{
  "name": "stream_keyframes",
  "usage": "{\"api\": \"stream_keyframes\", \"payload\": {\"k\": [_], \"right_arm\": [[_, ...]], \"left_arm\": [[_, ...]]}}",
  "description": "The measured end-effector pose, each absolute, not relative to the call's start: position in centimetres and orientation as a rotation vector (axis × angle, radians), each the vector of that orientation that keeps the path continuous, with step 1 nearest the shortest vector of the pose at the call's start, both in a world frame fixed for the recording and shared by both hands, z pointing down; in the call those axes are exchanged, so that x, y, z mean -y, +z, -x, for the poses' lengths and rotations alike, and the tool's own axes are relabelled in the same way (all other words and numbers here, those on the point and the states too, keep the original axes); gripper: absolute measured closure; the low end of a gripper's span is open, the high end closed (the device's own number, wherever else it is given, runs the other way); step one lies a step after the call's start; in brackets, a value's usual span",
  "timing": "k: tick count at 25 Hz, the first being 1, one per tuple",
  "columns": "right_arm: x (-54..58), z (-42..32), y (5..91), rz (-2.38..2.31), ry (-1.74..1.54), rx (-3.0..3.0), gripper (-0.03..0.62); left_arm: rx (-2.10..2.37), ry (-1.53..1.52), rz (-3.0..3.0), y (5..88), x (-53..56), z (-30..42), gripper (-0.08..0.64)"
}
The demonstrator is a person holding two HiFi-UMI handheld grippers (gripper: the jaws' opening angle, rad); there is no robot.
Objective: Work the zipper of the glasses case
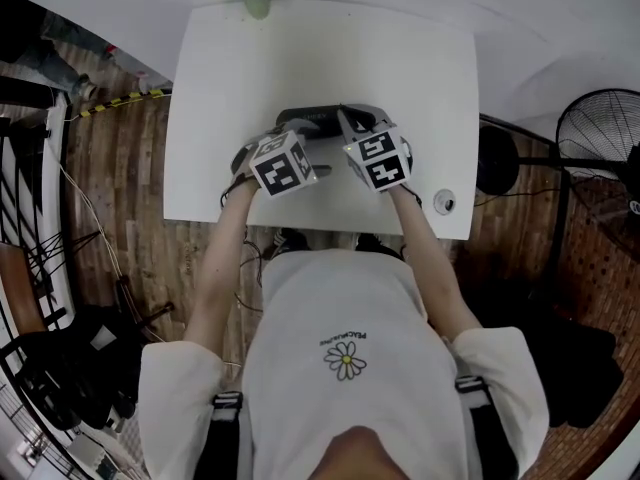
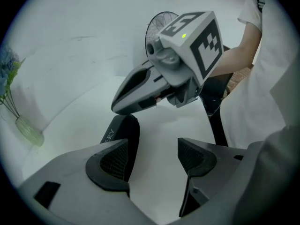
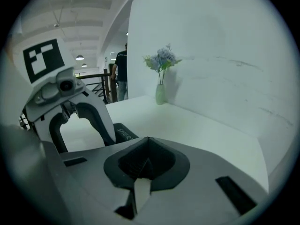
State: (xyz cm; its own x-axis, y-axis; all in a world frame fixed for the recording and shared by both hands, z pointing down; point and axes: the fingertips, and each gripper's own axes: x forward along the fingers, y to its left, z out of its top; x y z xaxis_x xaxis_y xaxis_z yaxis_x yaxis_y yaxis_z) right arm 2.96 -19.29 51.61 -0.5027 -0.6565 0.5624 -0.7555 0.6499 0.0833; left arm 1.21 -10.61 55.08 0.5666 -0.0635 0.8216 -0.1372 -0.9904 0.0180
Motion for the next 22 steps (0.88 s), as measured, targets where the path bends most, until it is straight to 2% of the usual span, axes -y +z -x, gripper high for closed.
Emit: {"api": "stream_keyframes", "payload": {"k": [6,11,14,17,22], "right_arm": [[19.0,-3.0,52.8,-1.078,0.265,2.292,0.584],[19.0,-3.0,52.9,-1.076,0.257,2.287,0.584],[18.6,-2.9,53.2,-1.056,0.244,2.284,0.584],[18.3,-2.8,53.3,-1.017,0.209,2.283,0.584],[17.4,-4.4,53.3,-1.026,0.203,2.278,0.584]], "left_arm": [[0.27,1.39,-2.785,53.1,12.1,-1.4,0.219],[0.275,1.711,-2.774,55.0,15.2,-0.5,0.219],[0.258,1.709,-2.731,56.0,16.0,-1.2,0.221],[0.301,1.734,-2.708,56.5,16.5,-1.5,0.288],[0.335,1.687,-2.722,56.5,16.7,-1.7,0.293]]}}
